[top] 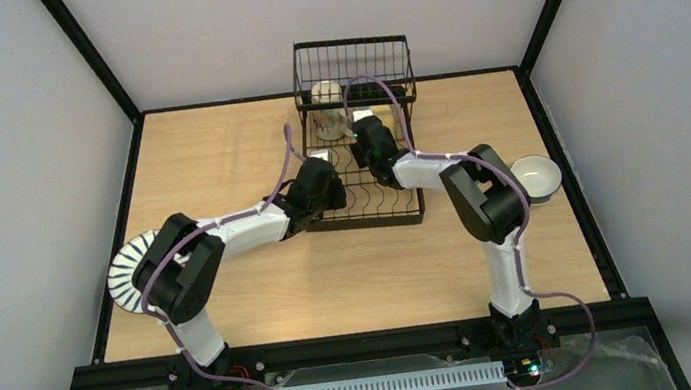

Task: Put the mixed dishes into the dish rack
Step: Adjust the cup in the dish rack.

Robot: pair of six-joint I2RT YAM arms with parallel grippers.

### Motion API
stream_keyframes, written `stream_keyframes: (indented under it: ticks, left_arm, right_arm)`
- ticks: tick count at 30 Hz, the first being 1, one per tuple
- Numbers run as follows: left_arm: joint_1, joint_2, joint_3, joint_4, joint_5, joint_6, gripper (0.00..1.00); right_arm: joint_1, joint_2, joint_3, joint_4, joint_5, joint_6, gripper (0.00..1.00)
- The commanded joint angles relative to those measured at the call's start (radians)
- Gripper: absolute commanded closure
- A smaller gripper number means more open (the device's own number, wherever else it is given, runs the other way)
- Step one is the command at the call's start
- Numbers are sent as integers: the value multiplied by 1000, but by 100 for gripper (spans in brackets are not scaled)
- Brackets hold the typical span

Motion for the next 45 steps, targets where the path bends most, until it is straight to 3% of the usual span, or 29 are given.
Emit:
stream_keyframes:
  ticks: [1, 18, 30, 35, 41, 45]
  left_arm:
    - [7, -30, -12, 34, 5, 14, 65]
    - [11, 1, -4, 75, 18, 20, 65]
    - [10, -37, -15, 54, 20, 1, 66]
    - [10, -50, -22, 45, 18, -8, 66]
    - [7, -66, -31, 41, 20, -22, 66]
    - [5, -88, -29, 18, 18, -33, 65]
  right_arm:
    - [-25, 50, 12, 49, 43, -26, 100]
    - [-81, 99, 55, 125, 51, -106, 100]
    - [-80, -9, -36, 76, 22, -48, 96]
    - [-80, -71, -81, 45, -8, -29, 86]
    - [-68, -152, -149, 27, -25, -8, 63]
    - [-57, -217, -176, -13, -30, 13, 54]
